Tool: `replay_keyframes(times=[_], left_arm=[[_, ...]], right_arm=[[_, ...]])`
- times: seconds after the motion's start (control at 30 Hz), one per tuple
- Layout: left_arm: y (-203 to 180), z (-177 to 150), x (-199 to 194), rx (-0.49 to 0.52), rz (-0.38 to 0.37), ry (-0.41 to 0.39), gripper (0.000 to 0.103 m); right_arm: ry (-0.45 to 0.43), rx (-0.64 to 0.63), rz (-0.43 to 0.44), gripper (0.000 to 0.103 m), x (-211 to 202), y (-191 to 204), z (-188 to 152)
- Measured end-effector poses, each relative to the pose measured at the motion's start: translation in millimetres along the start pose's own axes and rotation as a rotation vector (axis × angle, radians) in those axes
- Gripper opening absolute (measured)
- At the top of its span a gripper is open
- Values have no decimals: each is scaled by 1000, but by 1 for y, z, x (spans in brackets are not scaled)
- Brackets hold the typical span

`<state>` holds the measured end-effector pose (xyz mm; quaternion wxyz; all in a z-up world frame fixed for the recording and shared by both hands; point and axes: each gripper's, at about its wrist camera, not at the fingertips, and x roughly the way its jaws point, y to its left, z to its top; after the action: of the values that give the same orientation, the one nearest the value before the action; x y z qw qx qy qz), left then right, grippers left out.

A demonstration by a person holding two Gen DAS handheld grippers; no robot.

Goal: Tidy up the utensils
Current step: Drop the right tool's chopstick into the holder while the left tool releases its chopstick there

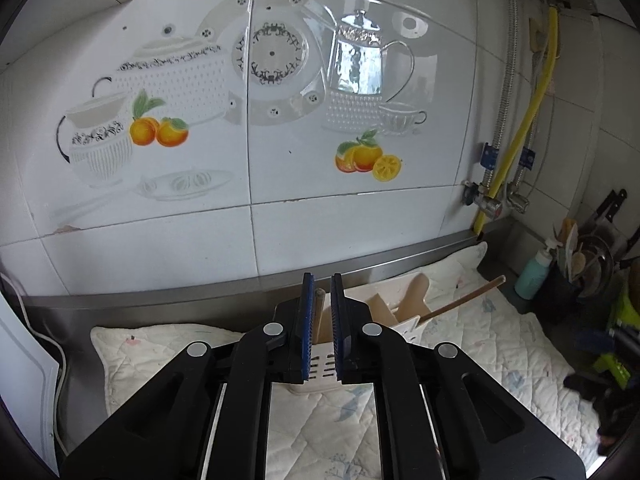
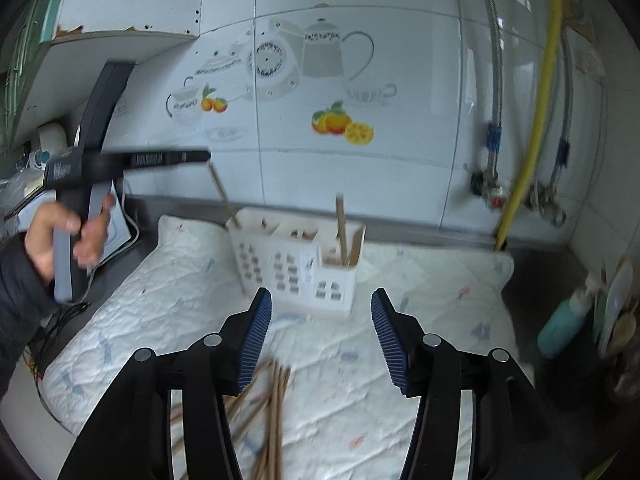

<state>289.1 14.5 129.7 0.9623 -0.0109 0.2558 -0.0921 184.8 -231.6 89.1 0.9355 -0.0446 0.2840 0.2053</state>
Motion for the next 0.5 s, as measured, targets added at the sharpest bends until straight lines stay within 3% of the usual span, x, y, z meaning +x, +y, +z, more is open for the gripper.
replay_keyframes(times=[0.17,0.3,0.5], left_arm=[[-4,-8,-29,18,-8,-35,17],[-6,-32,-56,25,-27,-33,21],[-9,-91,-85,39,-54,14,23]], right_arm=[[37,55,6,51,-7,4,-53],[79,74,1,48,-10,7,-93],[178,71,0,29,-5,10,-150]])
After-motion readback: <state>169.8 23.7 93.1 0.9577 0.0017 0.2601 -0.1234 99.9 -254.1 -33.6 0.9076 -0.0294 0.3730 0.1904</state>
